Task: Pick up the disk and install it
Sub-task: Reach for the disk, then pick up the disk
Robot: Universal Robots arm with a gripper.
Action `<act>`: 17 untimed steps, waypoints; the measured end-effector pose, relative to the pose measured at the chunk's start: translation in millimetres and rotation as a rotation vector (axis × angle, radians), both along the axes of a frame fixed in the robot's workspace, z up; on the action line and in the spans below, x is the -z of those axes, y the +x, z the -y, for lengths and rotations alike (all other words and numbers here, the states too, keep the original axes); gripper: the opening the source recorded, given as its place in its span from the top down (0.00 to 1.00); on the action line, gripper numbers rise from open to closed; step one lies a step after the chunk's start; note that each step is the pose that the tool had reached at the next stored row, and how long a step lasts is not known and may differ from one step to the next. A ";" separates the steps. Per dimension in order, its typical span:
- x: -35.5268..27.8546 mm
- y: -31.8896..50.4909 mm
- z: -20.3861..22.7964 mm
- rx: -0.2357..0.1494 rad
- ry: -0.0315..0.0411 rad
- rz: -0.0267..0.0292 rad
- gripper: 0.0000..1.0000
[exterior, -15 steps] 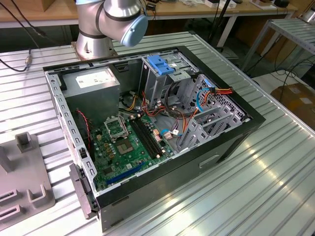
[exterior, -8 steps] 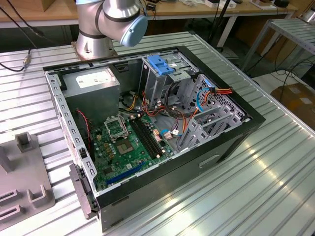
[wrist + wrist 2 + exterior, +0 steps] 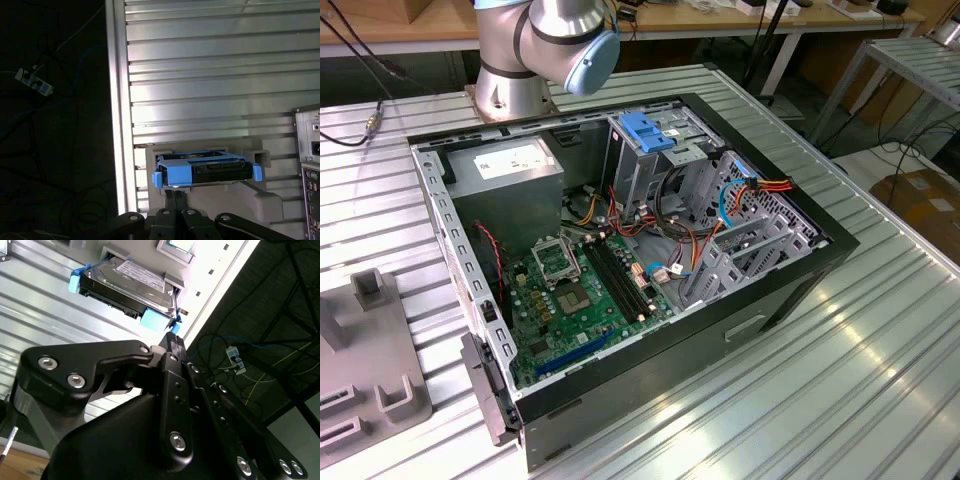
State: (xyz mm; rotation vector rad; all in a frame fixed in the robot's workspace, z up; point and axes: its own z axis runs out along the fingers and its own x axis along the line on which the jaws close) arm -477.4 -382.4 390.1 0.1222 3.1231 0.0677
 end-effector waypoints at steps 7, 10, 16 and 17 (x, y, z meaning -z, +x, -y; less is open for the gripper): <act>2.9 17.1 0.0 0.000 0.0000 -0.0061 0.90; 2.9 17.1 0.0 0.000 0.0000 -0.0063 0.90; 2.9 17.2 0.0 0.000 0.0000 -0.0064 0.90; 2.9 17.2 0.0 0.000 0.0000 -0.0064 0.90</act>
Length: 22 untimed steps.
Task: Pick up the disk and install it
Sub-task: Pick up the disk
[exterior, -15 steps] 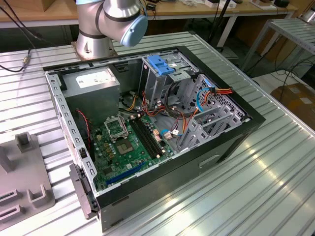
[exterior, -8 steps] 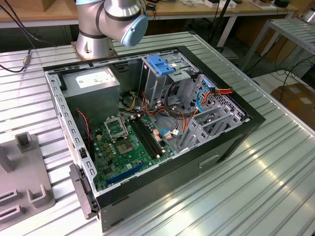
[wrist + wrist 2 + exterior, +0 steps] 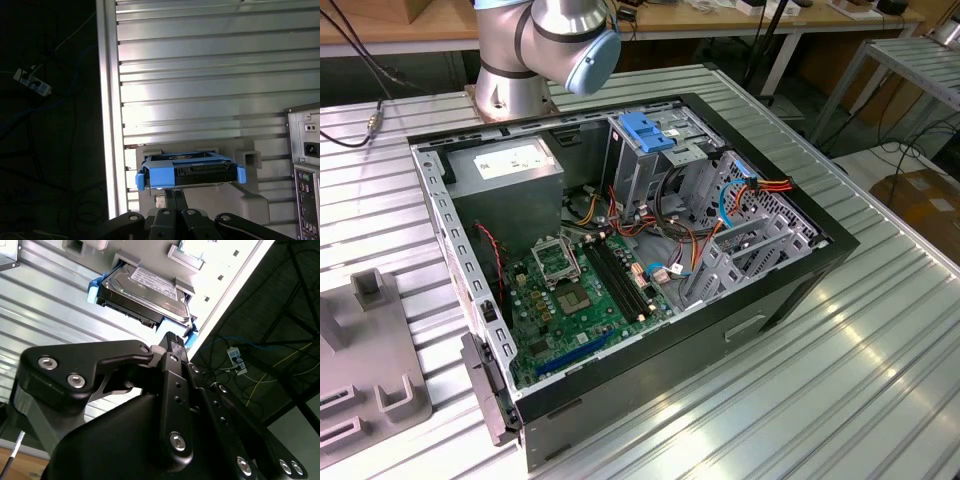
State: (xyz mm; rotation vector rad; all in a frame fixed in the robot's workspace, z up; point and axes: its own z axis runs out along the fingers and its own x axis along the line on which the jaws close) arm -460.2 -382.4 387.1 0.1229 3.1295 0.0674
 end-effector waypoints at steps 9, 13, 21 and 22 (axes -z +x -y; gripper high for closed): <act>0.2 0.0 0.0 -0.068 0.0001 0.0002 0.90; 0.1 0.0 0.0 -0.184 0.0000 0.0001 0.90; 0.1 0.0 0.0 -0.349 0.0000 0.0001 0.90; 0.1 0.0 0.0 -0.369 0.0000 0.0001 0.90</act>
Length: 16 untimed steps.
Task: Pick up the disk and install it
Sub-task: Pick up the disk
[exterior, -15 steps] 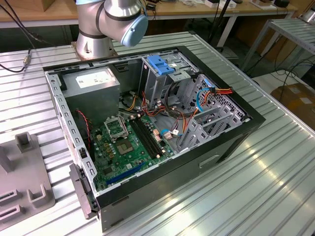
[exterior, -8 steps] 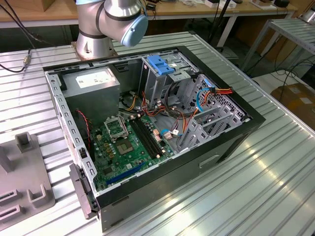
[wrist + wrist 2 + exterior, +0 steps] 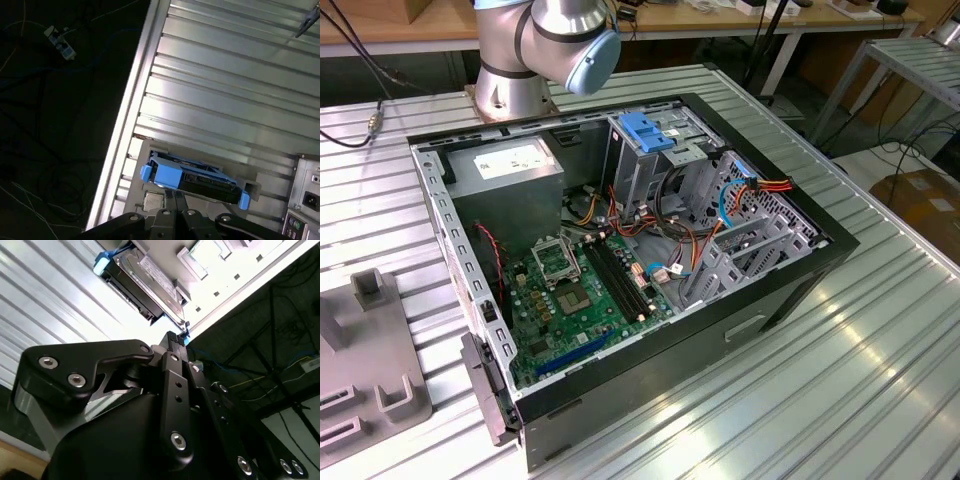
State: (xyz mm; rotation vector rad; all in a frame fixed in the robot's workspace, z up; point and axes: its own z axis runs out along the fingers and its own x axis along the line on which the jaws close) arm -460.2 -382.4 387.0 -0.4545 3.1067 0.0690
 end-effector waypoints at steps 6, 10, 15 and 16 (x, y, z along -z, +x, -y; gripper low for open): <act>0.0 0.0 0.0 -0.139 0.0000 0.0000 0.90; 0.0 0.0 0.0 -0.221 0.0000 0.0000 0.90; 0.1 0.0 0.0 -0.366 0.0000 0.0000 0.90; 0.1 0.0 0.0 -0.385 0.0000 0.0000 0.90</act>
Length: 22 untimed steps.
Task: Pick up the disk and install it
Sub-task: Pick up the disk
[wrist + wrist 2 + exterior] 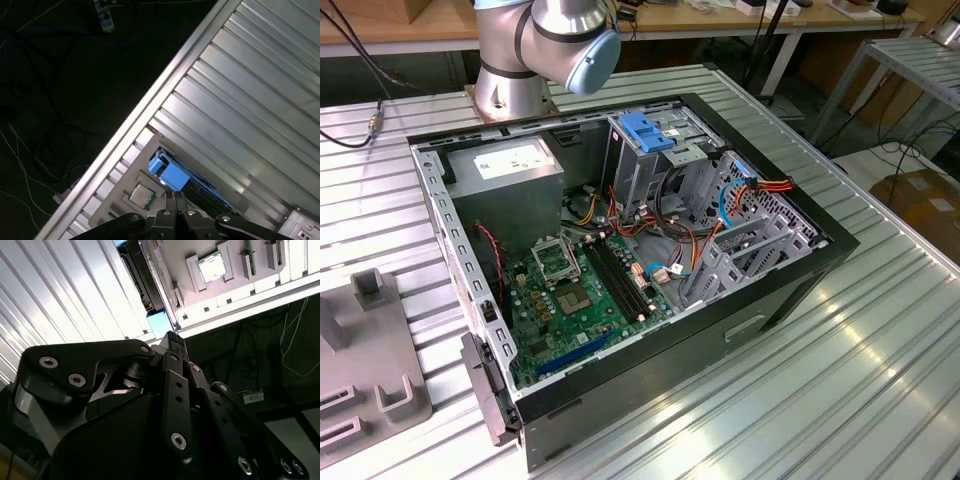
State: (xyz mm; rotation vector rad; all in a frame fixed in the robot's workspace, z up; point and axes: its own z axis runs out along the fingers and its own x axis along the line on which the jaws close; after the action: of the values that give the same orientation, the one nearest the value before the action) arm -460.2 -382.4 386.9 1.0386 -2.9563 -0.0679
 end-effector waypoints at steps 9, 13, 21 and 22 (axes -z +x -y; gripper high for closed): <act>0.5 0.0 0.0 -0.156 0.0000 0.0002 0.90; 1.0 0.1 0.0 -0.236 0.0000 0.0002 0.90; 2.4 0.2 0.0 -0.417 0.0000 0.0002 0.90; 2.6 0.2 0.0 -0.438 -0.0001 0.0003 0.90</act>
State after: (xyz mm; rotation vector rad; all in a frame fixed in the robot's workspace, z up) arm -460.1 -382.5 384.3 1.6510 -2.6526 -0.0634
